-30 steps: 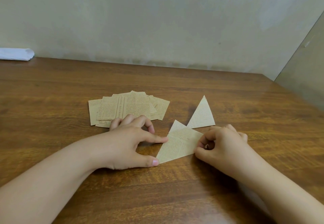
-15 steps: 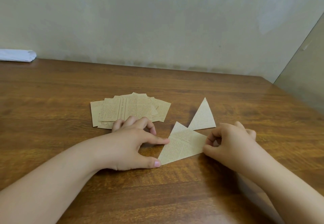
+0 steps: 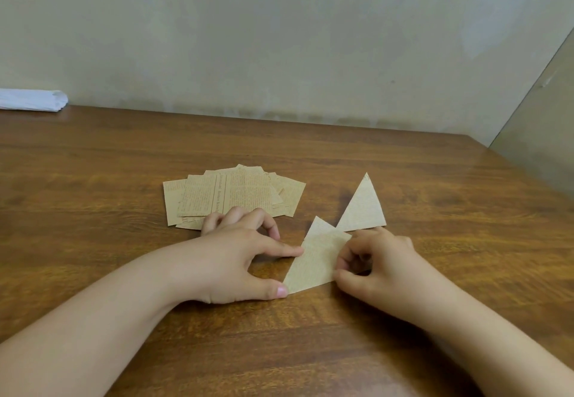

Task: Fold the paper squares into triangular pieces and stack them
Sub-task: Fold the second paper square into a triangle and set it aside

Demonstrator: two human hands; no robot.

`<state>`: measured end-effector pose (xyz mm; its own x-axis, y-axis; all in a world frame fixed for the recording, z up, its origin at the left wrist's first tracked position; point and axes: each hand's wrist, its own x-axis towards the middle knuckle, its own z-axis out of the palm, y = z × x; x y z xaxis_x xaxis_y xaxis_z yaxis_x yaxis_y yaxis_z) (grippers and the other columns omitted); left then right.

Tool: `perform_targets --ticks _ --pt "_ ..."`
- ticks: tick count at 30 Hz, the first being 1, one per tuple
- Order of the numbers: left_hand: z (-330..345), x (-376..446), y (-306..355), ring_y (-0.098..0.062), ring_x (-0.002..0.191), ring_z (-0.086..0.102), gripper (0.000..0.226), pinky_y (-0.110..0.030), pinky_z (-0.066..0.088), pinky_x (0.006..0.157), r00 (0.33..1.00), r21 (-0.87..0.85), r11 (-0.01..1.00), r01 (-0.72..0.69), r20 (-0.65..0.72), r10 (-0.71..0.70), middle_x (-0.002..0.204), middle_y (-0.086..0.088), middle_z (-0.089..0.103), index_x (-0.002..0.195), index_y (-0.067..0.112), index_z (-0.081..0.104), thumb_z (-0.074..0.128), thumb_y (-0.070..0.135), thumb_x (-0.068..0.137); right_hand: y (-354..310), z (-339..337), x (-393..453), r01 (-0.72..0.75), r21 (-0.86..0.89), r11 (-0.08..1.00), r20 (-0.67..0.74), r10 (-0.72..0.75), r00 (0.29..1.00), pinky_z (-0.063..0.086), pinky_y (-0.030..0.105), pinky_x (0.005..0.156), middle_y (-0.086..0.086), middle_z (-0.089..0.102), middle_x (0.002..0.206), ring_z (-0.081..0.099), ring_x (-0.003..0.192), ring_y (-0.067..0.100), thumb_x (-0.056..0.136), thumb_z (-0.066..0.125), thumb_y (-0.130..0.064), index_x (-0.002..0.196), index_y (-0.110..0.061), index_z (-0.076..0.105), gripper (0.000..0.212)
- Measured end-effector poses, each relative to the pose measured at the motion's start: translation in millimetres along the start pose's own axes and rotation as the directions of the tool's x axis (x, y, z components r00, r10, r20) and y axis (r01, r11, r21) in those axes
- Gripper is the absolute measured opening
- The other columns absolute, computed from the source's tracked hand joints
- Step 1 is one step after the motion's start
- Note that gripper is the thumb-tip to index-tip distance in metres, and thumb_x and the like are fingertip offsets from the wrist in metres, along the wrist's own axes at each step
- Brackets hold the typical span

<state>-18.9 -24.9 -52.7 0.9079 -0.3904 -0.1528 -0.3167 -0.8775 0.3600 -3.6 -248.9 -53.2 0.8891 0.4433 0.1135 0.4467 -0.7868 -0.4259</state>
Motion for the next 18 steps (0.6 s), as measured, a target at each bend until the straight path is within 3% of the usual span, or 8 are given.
perform_targets --ticks 4,9,12,15,18 --pt "-1 0 2 -0.001 0.113 0.018 0.048 -0.027 0.005 0.102 1.000 -0.002 1.000 0.005 0.016 -0.005 0.113 0.028 0.024 0.126 0.068 0.031 0.052 0.060 0.083 17 -9 -3 -0.075 0.001 0.997 0.003 0.075 0.997 0.021 0.029 0.099 -0.009 0.054 0.073 0.040 0.088 -0.008 0.079 0.066 -0.033 0.065 -0.030 0.060 0.016" --pt "-2 -2 3 0.002 0.108 0.015 0.046 -0.026 0.005 0.098 1.000 0.003 1.000 0.002 0.024 -0.002 0.114 0.028 0.024 0.125 0.069 0.031 0.051 0.060 0.085 23 -17 -5 -0.124 -0.056 0.991 0.016 0.125 0.992 0.020 0.027 0.100 -0.008 0.057 0.083 0.038 0.090 0.005 0.081 0.066 -0.033 0.070 -0.026 0.062 0.013" --pt "-2 -3 3 0.002 0.103 0.014 0.045 -0.026 0.004 0.099 1.000 -0.001 1.000 -0.013 0.021 0.013 0.115 0.028 0.024 0.126 0.069 0.030 0.049 0.058 0.087 27 -21 -8 -0.038 -0.088 0.995 -0.011 0.037 0.999 0.030 0.024 0.091 -0.019 0.052 0.087 0.044 0.095 0.002 0.076 0.068 -0.041 0.075 -0.033 0.061 0.010" --pt "-4 -5 0 0.007 0.099 0.013 0.046 -0.027 0.004 0.101 0.998 -0.016 0.999 -0.038 0.052 0.039 0.118 0.028 0.023 0.128 0.069 0.027 0.047 0.055 0.089 30 -21 -12 0.133 -0.049 0.990 0.057 -0.130 0.990 0.029 0.026 0.103 -0.034 0.052 0.115 0.038 0.122 -0.010 0.074 0.061 -0.054 0.092 -0.043 0.064 0.021" --pt "-7 -9 -3 0.033 0.091 0.003 0.049 -0.026 0.011 0.099 0.998 -0.074 0.996 -0.055 0.017 0.056 0.121 0.033 0.022 0.128 0.069 0.026 0.049 0.045 0.092 26 -19 -20 0.163 -0.014 0.987 0.093 -0.161 0.983 0.034 0.017 0.103 -0.035 0.052 0.122 0.041 0.123 -0.013 0.079 0.061 -0.050 0.105 -0.043 0.065 0.027"
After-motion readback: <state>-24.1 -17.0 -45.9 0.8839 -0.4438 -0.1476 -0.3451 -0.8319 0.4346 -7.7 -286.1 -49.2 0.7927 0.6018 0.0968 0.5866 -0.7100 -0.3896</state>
